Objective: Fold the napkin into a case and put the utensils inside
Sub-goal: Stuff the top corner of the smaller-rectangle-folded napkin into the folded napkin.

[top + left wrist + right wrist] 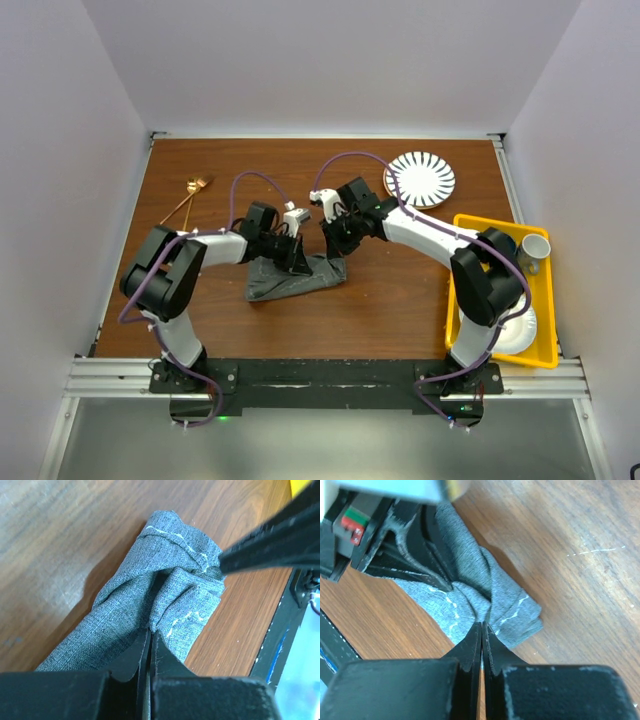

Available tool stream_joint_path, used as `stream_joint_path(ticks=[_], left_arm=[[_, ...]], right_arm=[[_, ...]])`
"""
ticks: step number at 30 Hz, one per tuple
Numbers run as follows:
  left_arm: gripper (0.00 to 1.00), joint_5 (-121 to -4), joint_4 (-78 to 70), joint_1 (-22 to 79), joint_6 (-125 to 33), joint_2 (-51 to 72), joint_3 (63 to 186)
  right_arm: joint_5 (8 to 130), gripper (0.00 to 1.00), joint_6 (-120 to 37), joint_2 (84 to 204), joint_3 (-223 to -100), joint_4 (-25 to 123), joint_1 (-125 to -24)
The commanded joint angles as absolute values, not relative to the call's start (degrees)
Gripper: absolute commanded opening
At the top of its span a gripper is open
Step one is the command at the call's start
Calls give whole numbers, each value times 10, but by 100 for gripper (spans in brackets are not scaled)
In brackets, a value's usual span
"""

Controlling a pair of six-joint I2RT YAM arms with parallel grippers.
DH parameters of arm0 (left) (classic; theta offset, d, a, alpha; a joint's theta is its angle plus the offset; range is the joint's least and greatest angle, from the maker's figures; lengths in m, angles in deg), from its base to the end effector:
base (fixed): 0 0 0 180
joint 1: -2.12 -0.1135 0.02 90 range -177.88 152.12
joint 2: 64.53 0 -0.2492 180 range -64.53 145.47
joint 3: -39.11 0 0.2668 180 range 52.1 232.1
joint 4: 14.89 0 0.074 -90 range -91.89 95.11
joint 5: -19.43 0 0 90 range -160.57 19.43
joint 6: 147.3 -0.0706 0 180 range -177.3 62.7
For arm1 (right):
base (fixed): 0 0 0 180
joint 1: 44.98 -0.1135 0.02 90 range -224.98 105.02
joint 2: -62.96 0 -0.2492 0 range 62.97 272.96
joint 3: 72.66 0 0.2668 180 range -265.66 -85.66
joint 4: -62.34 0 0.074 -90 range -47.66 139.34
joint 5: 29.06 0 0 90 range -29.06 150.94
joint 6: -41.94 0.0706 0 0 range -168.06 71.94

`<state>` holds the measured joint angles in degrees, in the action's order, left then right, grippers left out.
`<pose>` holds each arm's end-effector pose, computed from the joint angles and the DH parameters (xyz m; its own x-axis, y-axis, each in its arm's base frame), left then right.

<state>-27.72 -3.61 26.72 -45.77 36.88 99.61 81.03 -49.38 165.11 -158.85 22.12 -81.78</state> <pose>0.2965 -0.1885 0.0837 -0.8406 0.2237 -0.4933 0.5269 0.5488 -0.6490 0.3114 0.2633 0.1672 -0.6486 -0.5122 -0.5630 -0.7308 0.6259 0.2725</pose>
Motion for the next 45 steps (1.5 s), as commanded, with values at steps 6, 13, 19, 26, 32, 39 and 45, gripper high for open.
stream_joint_path(ticks=[6, 13, 19, 26, 32, 39, 45], left_arm=[[0, -280, -1, 265, -433, 383, 1019], [0, -275, -4, 265, -430, 395, 1026], [0, -275, -6, 265, -428, 403, 1029], [0, -273, 0, 265, -428, 410, 1034], [0, -272, -1, 265, -428, 412, 1035], [0, -272, -1, 262, -431, 412, 1032], [0, -271, 0, 259, -431, 414, 1032]], right_arm=[[788, 4, -513, 1649, -1599, 235, -822], [744, 26, -539, 1661, -1595, 246, -836], [732, 30, -554, 1671, -1589, 256, -838], [720, 26, -571, 1686, -1596, 248, -847], [720, 29, -582, 1694, -1602, 243, -852], [716, 38, -594, 1698, -1611, 233, -854], [688, 3, -597, 1700, -1614, 239, -856]])
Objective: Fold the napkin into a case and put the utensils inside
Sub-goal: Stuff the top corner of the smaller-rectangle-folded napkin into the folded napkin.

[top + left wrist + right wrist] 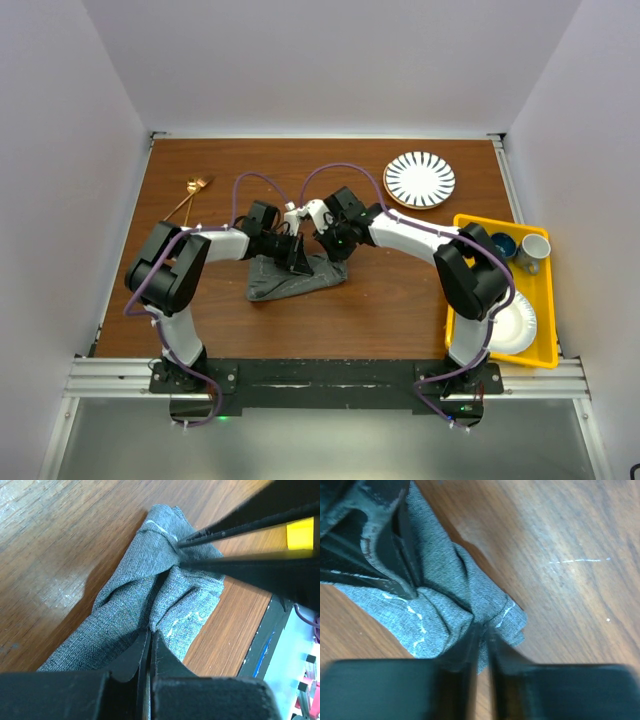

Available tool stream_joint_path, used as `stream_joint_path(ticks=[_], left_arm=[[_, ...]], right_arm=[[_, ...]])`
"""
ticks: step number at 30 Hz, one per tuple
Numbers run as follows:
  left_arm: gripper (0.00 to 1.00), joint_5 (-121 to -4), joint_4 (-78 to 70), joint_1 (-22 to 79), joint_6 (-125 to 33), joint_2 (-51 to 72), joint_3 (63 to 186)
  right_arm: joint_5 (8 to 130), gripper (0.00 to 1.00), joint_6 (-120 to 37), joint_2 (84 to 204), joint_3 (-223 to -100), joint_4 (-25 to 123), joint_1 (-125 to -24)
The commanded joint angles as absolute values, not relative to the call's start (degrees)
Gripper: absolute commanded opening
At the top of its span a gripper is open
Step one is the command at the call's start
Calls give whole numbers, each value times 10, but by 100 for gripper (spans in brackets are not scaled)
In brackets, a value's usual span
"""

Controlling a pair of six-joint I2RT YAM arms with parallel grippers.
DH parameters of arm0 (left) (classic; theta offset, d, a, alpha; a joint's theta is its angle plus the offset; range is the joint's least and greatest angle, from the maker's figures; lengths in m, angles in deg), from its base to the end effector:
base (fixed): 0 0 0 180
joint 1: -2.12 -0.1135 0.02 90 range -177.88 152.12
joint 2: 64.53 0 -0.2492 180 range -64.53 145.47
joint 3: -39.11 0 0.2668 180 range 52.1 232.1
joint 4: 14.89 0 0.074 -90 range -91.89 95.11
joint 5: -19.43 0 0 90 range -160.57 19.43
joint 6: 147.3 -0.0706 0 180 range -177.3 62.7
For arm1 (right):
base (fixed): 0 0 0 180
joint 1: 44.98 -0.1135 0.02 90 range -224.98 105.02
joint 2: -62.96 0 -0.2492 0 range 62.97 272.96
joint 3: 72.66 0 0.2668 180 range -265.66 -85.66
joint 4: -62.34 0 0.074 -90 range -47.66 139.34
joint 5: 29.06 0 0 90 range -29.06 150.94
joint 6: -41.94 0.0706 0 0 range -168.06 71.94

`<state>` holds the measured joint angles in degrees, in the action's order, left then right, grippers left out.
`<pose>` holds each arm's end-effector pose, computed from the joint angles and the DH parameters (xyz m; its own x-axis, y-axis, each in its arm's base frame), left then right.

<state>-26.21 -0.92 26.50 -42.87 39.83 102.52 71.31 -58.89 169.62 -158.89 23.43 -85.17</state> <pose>0.3028 -0.1914 0.0782 -0.8866 0.2062 -0.4140 0.4545 0.5542 -0.6973 0.3085 0.2773 0.1357 -0.5130 -0.6753 -0.5300 -0.8158 0.5756 0.0563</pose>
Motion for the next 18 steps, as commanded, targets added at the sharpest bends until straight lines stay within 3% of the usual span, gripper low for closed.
stream_joint_path(ticks=[1, 12, 18], left_arm=[[0, -271, 3, 259, -431, 414, 1033], [0, -269, 5, 256, -433, 416, 1031], [0, -264, 0, 251, -423, 416, 1024]], right_arm=[[687, 0, -597, 1700, -1616, 238, -856], [707, 0, -595, 1671, -1643, 217, -856], [703, 22, -633, 1675, -1624, 220, -863]])
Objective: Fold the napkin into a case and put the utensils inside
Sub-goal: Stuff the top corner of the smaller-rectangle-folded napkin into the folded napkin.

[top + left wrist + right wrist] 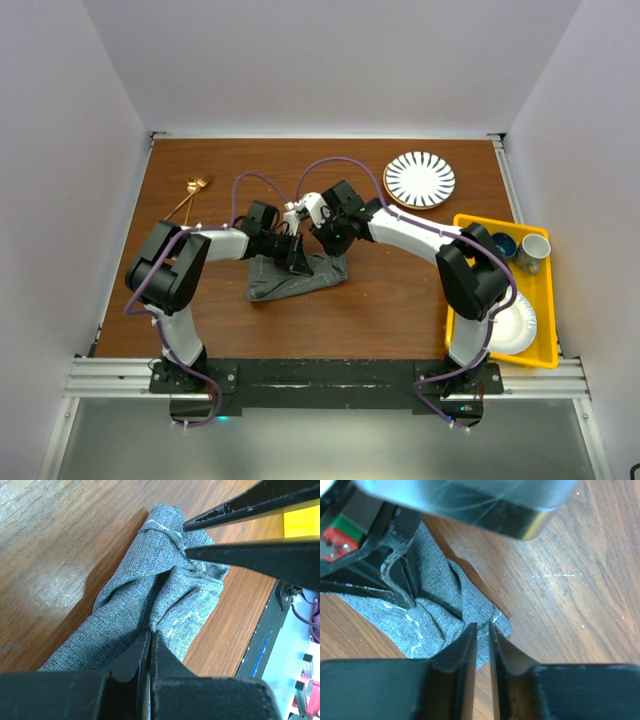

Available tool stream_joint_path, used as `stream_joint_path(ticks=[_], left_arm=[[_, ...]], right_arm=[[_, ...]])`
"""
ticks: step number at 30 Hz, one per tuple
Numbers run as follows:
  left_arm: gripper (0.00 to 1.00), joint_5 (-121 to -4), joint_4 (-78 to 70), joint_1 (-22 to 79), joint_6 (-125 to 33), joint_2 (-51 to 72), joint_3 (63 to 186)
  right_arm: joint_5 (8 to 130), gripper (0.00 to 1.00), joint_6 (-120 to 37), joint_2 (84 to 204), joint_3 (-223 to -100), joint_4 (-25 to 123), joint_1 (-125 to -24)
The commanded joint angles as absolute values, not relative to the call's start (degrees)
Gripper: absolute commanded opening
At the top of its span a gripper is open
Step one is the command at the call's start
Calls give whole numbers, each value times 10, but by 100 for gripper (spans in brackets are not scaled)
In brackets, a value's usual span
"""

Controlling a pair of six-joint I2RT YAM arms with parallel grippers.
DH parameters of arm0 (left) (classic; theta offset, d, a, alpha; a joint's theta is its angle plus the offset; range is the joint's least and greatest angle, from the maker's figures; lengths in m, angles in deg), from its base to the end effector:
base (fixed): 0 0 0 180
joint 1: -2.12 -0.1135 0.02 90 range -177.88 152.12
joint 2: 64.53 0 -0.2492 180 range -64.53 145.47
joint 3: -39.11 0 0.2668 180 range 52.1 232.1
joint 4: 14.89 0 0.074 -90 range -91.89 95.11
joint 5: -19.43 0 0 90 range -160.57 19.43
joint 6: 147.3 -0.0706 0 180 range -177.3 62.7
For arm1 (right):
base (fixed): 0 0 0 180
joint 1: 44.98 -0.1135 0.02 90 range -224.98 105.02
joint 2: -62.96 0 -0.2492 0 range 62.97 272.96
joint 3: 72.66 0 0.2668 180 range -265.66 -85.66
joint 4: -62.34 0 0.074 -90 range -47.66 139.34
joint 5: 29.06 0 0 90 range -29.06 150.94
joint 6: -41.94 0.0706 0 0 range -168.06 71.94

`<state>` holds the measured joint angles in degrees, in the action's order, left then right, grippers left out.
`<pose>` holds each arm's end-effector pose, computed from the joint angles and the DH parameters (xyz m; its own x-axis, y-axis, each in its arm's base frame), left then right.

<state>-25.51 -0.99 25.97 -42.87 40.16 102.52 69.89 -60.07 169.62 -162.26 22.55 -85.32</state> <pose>0.3040 -0.1890 0.0768 -0.8905 0.2012 -0.4082 0.4475 0.5501 -0.7051 0.3169 0.2836 0.1536 -0.4776 -0.6753 -0.5620 -0.8217 0.5698 0.0136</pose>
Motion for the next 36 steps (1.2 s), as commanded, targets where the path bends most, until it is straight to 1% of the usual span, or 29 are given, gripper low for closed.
stream_joint_path(ticks=[1, 6, 19, 22, 23, 26, 36], left_arm=[[0, -264, 0, 251, -421, 415, 1020], [0, -260, 2, 248, -420, 415, 1014], [0, -257, 10, 247, -428, 416, 1011], [0, -257, 10, 247, -428, 416, 1011], [0, -257, 10, 247, -429, 416, 1011], [0, -257, 12, 247, -431, 416, 1011], [0, -260, 14, 246, -431, 416, 1011]], right_arm=[[697, 23, -638, 1676, -1619, 219, -865], [695, 31, -655, 1676, -1598, 231, -878], [646, 32, -674, 1694, -1579, 255, -903], [625, 21, -670, 1689, -1580, 261, -903], [620, 13, -668, 1687, -1581, 263, -903], [610, 0, -659, 1685, -1590, 262, -903], [611, 0, -635, 1651, -1607, 259, -902]])
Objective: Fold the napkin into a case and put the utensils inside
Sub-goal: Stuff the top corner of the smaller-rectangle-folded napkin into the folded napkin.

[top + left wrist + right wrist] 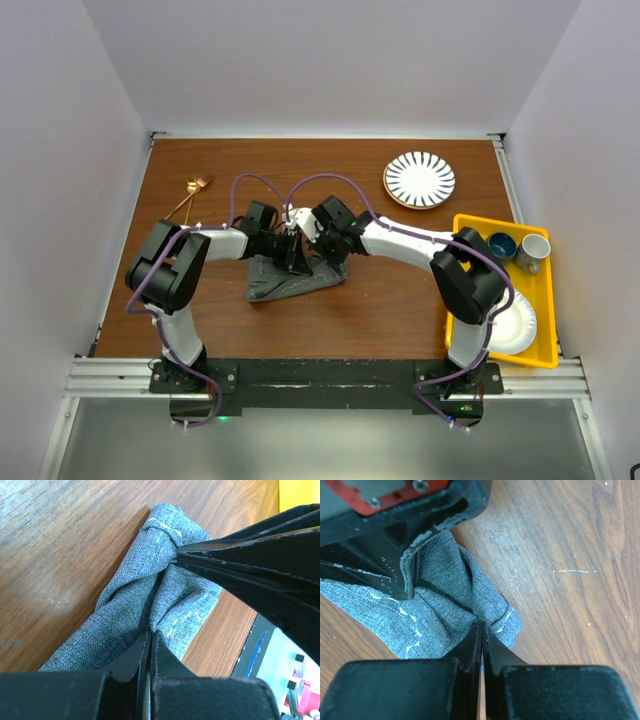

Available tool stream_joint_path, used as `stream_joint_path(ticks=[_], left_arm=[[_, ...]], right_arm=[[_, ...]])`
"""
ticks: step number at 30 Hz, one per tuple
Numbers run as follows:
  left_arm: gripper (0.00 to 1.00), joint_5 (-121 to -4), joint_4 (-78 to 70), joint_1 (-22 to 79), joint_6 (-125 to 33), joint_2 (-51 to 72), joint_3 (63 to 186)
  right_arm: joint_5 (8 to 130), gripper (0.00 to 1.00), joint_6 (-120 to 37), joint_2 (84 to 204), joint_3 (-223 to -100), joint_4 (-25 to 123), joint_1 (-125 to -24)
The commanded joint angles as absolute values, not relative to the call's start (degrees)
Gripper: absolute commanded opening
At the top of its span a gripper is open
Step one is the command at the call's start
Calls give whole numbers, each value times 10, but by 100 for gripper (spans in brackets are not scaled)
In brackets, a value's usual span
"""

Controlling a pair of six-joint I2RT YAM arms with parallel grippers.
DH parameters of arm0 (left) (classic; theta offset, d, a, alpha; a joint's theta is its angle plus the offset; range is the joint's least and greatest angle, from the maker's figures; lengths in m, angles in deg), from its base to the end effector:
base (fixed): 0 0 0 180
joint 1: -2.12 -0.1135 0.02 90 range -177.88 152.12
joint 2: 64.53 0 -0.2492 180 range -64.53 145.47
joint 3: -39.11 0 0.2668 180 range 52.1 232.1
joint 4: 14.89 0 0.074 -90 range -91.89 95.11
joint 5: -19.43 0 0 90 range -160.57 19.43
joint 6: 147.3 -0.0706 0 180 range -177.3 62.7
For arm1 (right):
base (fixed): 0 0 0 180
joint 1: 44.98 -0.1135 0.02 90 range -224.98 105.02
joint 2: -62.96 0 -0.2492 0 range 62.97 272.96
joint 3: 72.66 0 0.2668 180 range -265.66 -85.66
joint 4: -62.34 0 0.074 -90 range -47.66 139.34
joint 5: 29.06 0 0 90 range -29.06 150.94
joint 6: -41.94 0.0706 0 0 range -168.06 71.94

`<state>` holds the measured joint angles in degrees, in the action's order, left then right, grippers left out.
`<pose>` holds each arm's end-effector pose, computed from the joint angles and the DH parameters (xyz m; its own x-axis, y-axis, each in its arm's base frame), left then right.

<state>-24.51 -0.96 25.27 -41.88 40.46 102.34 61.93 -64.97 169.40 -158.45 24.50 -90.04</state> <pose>0.3044 -0.1854 0.0749 -0.9039 0.1858 -0.3852 0.4208 0.5476 -0.7232 0.2928 0.2952 0.1352 -0.3685 -0.7810 -0.5043 -0.8584 0.4941 -0.1379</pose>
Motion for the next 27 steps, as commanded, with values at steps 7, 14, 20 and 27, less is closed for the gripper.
stream_joint_path(ticks=[7, 14, 20, 27], left_arm=[[0, -259, 14, 246, -427, 413, 1015], [0, -241, -4, 247, -416, 395, 1021], [0, -220, -30, 253, -382, 353, 1035], [0, -218, -29, 265, -359, 359, 1066]], right_arm=[[643, 0, -617, 1623, -1612, 255, -902], [669, 0, -621, 1625, -1602, 252, -903], [678, 0, -630, 1634, -1595, 256, -902], [682, 0, -638, 1641, -1592, 261, -902]])
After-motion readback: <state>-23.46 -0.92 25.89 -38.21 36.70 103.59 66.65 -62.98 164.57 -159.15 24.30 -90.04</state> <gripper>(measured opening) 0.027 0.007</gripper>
